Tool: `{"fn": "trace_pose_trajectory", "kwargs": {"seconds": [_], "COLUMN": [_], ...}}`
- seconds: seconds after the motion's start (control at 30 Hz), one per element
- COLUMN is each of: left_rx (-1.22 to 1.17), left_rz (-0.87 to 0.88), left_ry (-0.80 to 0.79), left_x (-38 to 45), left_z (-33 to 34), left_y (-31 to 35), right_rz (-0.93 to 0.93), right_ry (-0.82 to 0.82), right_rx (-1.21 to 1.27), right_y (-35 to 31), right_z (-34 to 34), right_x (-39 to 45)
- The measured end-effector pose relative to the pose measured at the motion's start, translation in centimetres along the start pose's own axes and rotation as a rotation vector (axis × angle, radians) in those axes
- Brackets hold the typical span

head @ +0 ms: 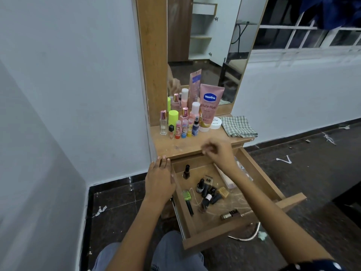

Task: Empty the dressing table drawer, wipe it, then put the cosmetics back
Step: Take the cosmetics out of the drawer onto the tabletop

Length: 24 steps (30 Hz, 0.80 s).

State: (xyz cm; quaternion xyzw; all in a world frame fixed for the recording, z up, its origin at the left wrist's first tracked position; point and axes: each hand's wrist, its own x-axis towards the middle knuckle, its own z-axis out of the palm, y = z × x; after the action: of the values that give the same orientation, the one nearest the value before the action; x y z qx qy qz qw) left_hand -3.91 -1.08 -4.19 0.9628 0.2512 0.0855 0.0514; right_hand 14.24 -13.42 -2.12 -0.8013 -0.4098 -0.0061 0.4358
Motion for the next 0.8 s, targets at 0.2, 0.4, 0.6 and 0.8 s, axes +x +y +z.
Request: {"fn": "trace_pose_trajectory", "kwargs": {"seconds": [0.2,0.4,0.6,0.8], "left_rx": [0.013,0.024,0.006,0.003], "left_rz": [-0.006,-0.015,-0.012,-0.01], "left_ry": [0.001,-0.028,-0.031,-0.012], "left_x": [-0.1,0.0,-0.1,-0.2], "left_z": [0.2,-0.2,-0.4,-0.1], "left_y": [0.1,0.2,0.1,-0.1], "right_rz": [0.062,0.189,0.216,0.086], "right_ry": [-0.463,-0.54,-0.523,-0.196], "right_rx": [-0.266,-0.407,-0.427,-0.058], "right_y": [1.8,2.8,2.9,-4.3], "right_z": [-3.0,2.0,4.0,1.9], "right_x": [-5.5,-6.1,-4.9,-1.6]}}
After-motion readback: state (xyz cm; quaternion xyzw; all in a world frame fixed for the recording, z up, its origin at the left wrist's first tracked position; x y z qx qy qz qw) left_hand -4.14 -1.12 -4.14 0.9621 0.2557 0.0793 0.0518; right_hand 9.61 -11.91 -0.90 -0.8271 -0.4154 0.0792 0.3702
